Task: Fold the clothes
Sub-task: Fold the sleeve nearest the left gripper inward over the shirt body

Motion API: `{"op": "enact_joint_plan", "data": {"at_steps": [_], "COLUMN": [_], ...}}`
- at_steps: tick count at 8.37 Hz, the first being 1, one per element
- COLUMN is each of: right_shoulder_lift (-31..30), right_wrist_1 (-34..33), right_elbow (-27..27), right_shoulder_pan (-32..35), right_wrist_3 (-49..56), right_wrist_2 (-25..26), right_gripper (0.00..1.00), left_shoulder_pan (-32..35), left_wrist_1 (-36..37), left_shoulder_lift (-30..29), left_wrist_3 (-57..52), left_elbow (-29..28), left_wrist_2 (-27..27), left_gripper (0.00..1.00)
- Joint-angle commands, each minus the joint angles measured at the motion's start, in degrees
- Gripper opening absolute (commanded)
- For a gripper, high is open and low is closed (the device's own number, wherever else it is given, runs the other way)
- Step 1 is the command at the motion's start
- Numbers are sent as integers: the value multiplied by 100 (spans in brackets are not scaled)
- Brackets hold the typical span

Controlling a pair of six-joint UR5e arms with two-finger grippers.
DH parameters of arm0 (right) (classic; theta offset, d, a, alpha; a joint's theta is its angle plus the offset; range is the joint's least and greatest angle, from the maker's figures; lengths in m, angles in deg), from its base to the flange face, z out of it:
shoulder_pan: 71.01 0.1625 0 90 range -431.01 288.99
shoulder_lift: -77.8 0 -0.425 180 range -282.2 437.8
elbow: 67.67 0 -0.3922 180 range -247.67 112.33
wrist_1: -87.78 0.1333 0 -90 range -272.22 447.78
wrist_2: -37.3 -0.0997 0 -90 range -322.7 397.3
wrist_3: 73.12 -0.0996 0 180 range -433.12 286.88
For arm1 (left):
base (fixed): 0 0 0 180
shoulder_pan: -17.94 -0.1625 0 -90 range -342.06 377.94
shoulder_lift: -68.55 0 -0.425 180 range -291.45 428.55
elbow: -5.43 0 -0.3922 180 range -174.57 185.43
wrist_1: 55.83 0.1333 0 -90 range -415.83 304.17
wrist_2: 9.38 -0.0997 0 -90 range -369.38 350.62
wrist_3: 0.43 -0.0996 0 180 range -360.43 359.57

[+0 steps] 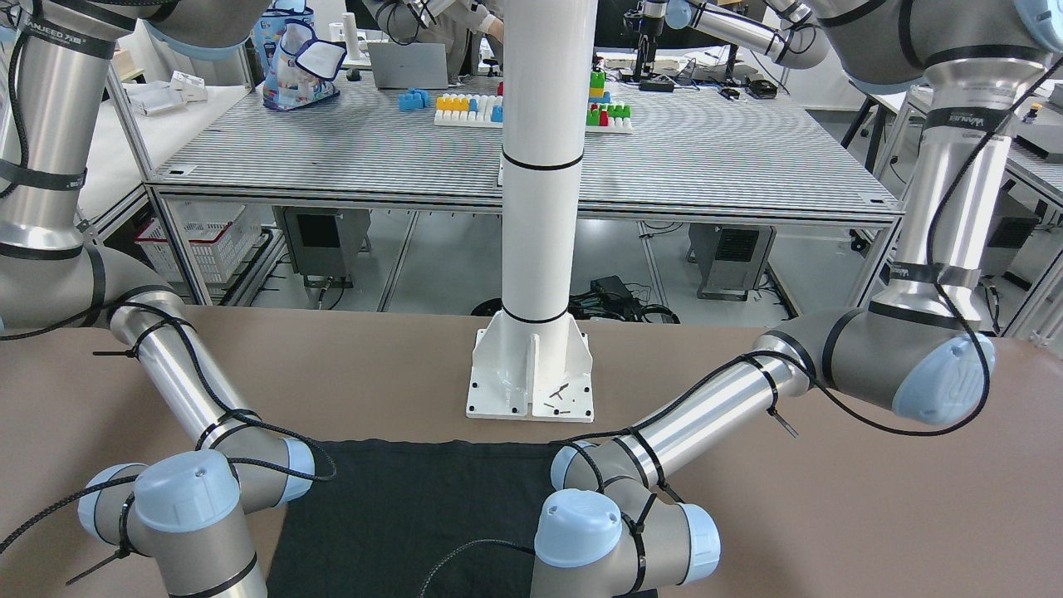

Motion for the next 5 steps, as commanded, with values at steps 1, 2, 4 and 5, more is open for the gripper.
{"op": "enact_joint_plan", "data": {"at_steps": [1,2,4,5], "right_shoulder_lift": [10,10,45,19], "right_wrist_1": [5,5,-4,-13], "right_elbow": [0,0,-9,-157], "right_shoulder_pan": [0,0,8,17], "right_wrist_3": [-2,7,-2,-10], "right_wrist_2": [-2,-2,-202,-430], "right_gripper": [94,94,94,94], "left_shoulder_pan": [59,129,488,638], "left_wrist_1": [-14,-5,83,83], "left_shoulder_lift": [-6,-23,169,536], "left_wrist_3": [-18,-18,-18,-18], "left_elbow": [51,129,690,1162], "left_wrist_2": [8,69,959,1340], "left_gripper": [100,100,100,100]}}
